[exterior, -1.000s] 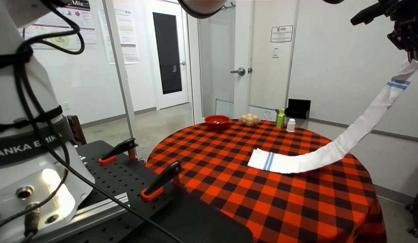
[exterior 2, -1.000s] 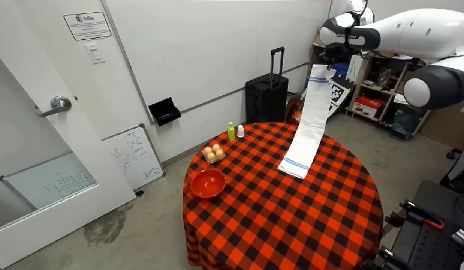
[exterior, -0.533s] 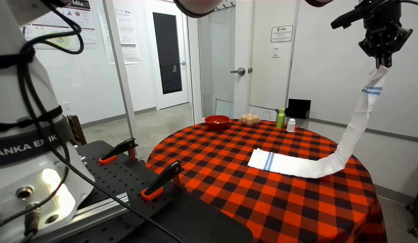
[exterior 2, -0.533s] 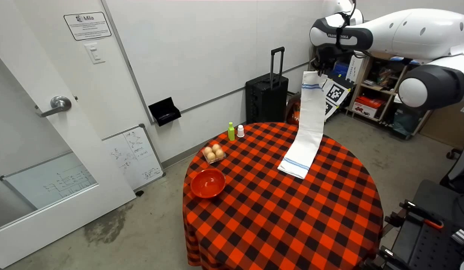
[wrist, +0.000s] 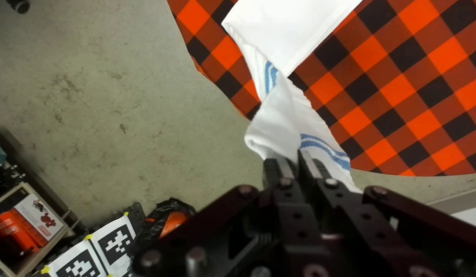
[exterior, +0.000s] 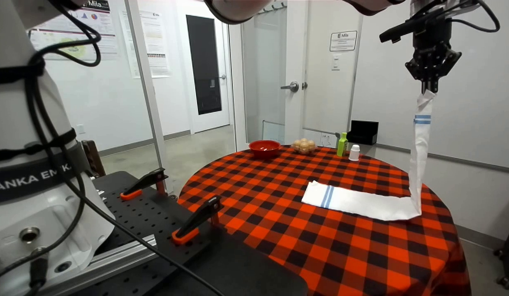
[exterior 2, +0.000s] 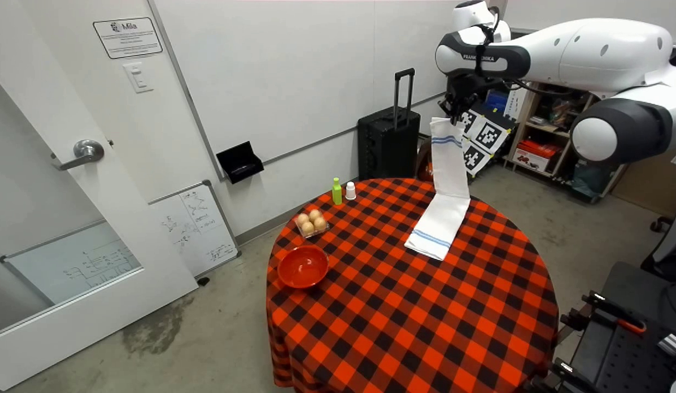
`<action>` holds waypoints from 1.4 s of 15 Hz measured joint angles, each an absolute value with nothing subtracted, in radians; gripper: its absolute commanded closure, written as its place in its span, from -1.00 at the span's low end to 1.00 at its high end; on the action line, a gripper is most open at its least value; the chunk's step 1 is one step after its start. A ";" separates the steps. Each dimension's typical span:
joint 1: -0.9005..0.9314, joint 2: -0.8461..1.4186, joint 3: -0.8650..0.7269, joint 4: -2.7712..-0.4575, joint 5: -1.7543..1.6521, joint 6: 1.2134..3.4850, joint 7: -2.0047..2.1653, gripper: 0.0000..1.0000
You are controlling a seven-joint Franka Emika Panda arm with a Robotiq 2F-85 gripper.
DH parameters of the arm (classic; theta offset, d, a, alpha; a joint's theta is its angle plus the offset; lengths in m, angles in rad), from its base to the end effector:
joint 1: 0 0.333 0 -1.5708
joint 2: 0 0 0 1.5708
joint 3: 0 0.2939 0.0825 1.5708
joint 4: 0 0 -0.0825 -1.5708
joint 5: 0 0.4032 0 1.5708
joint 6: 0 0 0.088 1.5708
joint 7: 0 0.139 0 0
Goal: Fold the cloth
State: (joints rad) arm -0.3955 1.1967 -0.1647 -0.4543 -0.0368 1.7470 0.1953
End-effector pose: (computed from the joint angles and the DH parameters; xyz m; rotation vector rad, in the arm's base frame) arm 0.7252 -0.3685 0.2887 2.7898 -0.9231 0.1101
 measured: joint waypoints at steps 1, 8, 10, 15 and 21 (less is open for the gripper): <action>-0.393 1.193 -0.153 -0.454 -0.033 1.733 0.186 0.96; -0.382 1.159 -0.070 -0.454 0.003 1.587 0.084 0.96; -0.374 1.153 -0.058 -0.455 0.009 1.548 0.060 0.96; -0.349 1.150 -0.032 -0.455 0.013 1.458 0.002 0.96; -0.312 1.150 -0.004 -0.455 0.025 1.365 -0.063 0.96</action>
State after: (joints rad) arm -0.3118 1.1501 -0.0040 -0.4550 0.0249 1.3651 -0.0631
